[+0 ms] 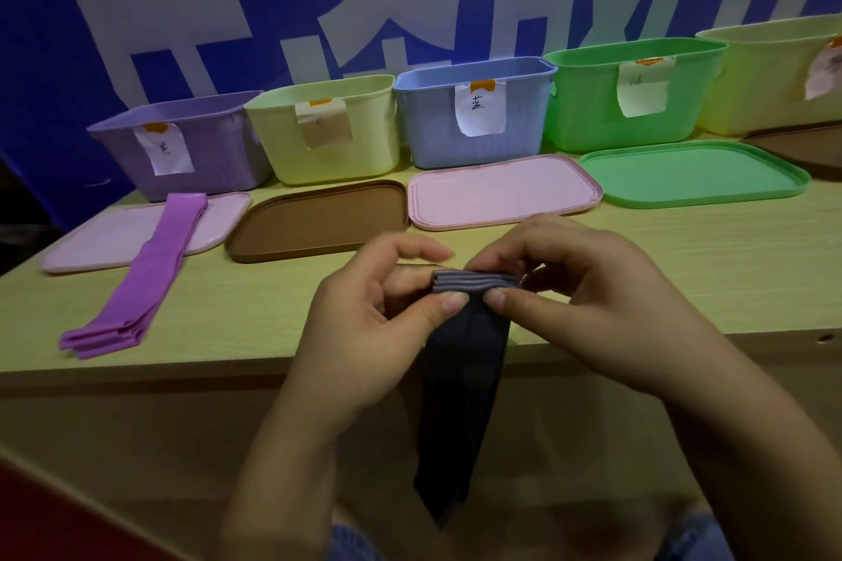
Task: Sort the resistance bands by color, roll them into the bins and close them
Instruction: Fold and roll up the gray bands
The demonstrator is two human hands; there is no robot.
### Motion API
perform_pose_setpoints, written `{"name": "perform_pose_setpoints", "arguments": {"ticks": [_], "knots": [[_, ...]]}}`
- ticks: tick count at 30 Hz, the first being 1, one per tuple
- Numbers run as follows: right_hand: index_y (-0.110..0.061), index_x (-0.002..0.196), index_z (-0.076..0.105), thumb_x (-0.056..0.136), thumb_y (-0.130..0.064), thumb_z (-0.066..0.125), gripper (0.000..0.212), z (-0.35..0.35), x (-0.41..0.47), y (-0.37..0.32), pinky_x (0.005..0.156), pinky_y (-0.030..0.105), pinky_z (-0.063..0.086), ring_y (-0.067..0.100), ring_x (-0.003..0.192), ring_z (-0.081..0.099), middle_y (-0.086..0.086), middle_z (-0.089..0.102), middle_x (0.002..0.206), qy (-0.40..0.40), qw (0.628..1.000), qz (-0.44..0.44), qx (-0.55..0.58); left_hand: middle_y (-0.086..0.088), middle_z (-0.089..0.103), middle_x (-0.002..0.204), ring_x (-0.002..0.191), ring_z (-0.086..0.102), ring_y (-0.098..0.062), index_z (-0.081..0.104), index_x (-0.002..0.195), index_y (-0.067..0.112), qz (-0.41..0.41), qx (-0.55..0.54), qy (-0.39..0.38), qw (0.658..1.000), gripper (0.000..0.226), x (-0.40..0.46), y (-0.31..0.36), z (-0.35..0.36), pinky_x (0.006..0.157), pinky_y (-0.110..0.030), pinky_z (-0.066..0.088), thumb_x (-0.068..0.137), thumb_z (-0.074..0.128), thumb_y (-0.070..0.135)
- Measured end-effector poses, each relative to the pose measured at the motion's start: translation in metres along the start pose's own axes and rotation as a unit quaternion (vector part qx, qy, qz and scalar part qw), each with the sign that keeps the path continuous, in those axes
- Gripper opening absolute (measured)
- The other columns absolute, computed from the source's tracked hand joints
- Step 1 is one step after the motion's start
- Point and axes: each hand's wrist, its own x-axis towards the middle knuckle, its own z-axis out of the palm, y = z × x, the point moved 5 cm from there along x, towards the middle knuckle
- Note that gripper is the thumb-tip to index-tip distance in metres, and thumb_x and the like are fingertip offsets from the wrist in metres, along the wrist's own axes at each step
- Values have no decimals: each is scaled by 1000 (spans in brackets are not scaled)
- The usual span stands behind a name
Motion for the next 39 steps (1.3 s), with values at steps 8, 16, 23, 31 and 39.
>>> {"name": "perform_pose_setpoints", "arguments": {"ticks": [8,16,23,31,39], "knots": [[-29,82,72,71,-17,65,18,-2,6,-13,66,38,52,22,74,59,-2,64,85,-13,996,3,86,10,68,92,92,63,-8,71,96,40,-36,-165,-156,973,30,2,-17,22,78,-22,49,69,75,52],[-21,100,65,79,-16,62,22,-5,4,-7,62,13,47,-4,68,63,-6,68,94,-72,984,37,162,-5,64,77,67,62,-17,62,114,19,-99,-388,-291,869,30,-3,-17,53,73,-35,53,94,52,38],[-13,97,68,82,-7,65,17,1,0,-14,48,17,46,3,49,59,-9,69,66,-31,977,23,211,-7,67,84,74,65,-18,63,113,14,-121,-422,-270,857,29,-4,-20,52,75,-33,54,92,58,33],[-31,90,71,80,-12,63,22,-9,-2,-18,58,12,49,-1,69,65,-22,69,81,140,986,-68,52,-13,71,92,84,69,-25,70,103,13,-155,-380,-241,880,42,-9,-25,55,79,-36,56,78,72,46],[-16,97,72,84,-14,64,16,-4,-8,-18,58,-1,36,-15,61,53,-14,64,74,160,969,-143,-123,-21,68,105,87,67,-38,66,114,15,-189,-426,-185,865,83,1,-26,50,80,-57,52,53,75,71]]}}
